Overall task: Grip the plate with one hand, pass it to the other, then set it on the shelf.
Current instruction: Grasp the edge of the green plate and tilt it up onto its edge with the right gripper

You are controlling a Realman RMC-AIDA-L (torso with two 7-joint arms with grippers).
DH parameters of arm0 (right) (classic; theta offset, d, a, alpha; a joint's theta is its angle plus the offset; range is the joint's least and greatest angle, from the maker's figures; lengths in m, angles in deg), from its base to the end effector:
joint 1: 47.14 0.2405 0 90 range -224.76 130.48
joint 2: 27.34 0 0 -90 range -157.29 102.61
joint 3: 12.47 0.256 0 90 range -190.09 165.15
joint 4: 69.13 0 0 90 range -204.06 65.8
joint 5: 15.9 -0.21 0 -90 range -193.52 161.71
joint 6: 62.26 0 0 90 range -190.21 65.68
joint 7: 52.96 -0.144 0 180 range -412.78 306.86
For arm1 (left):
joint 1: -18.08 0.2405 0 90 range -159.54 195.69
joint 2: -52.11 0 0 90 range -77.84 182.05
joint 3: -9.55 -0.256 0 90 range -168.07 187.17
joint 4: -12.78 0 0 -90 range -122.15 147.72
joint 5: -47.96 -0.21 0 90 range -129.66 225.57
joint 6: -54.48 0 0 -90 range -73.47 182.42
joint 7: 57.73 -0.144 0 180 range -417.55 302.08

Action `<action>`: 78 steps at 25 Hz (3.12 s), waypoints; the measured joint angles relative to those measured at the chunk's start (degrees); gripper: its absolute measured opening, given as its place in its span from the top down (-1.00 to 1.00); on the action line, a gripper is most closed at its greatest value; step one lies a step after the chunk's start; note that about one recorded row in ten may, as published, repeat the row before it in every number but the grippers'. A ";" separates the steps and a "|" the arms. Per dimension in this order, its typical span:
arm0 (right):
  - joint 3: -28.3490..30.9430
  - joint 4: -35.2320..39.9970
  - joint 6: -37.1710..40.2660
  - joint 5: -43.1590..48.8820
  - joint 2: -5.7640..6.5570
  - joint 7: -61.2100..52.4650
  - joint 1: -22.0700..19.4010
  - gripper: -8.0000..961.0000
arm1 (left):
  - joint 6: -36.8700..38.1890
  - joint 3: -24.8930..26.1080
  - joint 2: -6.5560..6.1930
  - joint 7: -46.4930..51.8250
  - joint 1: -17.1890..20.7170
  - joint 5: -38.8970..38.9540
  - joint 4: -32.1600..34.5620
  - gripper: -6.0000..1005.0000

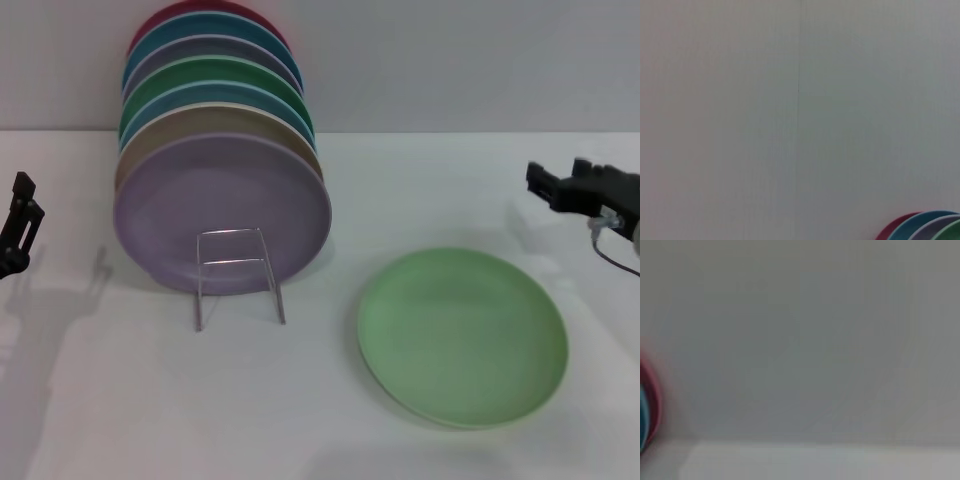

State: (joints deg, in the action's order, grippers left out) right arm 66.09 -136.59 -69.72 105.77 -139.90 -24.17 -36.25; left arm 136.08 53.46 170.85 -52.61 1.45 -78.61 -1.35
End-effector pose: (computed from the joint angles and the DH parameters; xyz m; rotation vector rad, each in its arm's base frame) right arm 0.2740 0.3710 0.0135 -1.8147 0.9396 0.4149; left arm -0.3253 0.2836 0.0016 -1.4678 -0.4170 -0.8301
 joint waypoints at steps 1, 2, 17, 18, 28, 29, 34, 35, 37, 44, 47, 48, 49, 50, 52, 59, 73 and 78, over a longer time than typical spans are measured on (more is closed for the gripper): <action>4.81 -2.60 -7.05 2.37 -1.31 0.16 -0.50 -0.30 | -0.01 -0.01 -0.03 -0.03 -0.11 0.00 -0.01 -0.53; 9.35 -4.81 -14.03 4.94 -2.52 0.18 -0.70 -0.30 | -0.02 -0.02 -0.04 -0.03 -0.22 0.01 0.01 -0.53; 33.52 -13.98 -70.03 22.19 -4.77 -10.99 11.09 -0.30 | -0.31 0.50 -0.18 -0.14 -2.50 0.42 2.30 -0.53; 34.18 -13.40 -70.93 22.64 -4.77 -11.17 11.58 -0.30 | -0.31 0.52 -0.19 -0.16 -2.58 0.43 2.49 -0.53; 36.54 -4.15 -73.02 25.22 -4.28 -10.98 16.12 -0.30 | -0.41 1.24 -0.18 -0.21 -3.01 0.46 3.01 -0.53; 36.55 -2.97 -72.81 25.62 -4.30 -10.89 16.70 -0.30 | -0.41 1.55 -0.21 -0.21 -3.06 0.46 3.04 -0.53; 36.59 -0.39 -72.04 25.84 -4.32 -10.44 17.72 -0.30 | -0.41 1.79 -0.24 -0.21 -3.10 0.45 3.24 -0.53; 36.59 -0.39 -72.04 25.84 -4.32 -10.44 17.72 -0.30 | -0.41 1.79 -0.25 -0.21 -3.16 0.45 3.38 -0.53; 36.61 0.38 -71.95 25.93 -4.38 -10.07 18.06 -0.29 | -0.41 1.79 -0.26 -0.21 -3.39 0.45 3.69 -0.53; 36.45 2.47 -71.56 26.32 -4.58 -9.90 18.89 -0.25 | -0.40 1.80 -0.27 -0.21 -3.50 0.45 3.88 -0.53; 36.50 2.79 -71.56 26.35 -4.59 -9.90 18.97 0.18 | -0.39 1.80 -0.27 -0.21 -3.51 0.45 3.87 -0.53; 36.51 3.00 -71.56 26.37 -4.60 -9.90 19.02 0.18 | -0.40 1.80 -0.27 -0.21 -3.51 0.45 3.87 -0.53; 36.56 3.46 -71.53 26.40 -4.60 -9.88 19.11 0.18 | -0.40 1.80 -0.27 -0.21 -3.51 0.45 3.87 -0.53; 36.56 3.46 -71.53 26.40 -4.60 -9.88 19.11 0.18 | -0.40 1.80 -0.27 -0.21 -3.51 0.45 3.87 -0.53; 36.61 3.72 -71.46 26.41 -4.58 -9.83 19.20 0.19 | -0.40 1.80 -0.27 -0.21 -3.51 0.45 3.87 -0.53; 36.33 3.97 -71.33 26.42 -4.54 -9.42 19.26 0.23 | -0.39 1.79 -0.27 -0.21 -3.59 0.45 3.85 -0.53; 36.44 4.86 -71.16 27.36 -4.49 -7.35 19.68 0.66 | -0.39 1.80 -0.11 -0.21 -3.41 0.45 3.85 -0.53; 36.57 4.81 -70.13 27.90 -4.64 -6.97 19.62 0.88 | -0.39 1.80 -0.09 -0.21 -3.24 0.45 3.78 -0.53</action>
State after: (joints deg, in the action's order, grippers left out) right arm 102.66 -131.77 -139.85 133.67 -144.53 -31.14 -16.63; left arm 135.69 55.25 170.76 -52.82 -1.79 -78.16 2.43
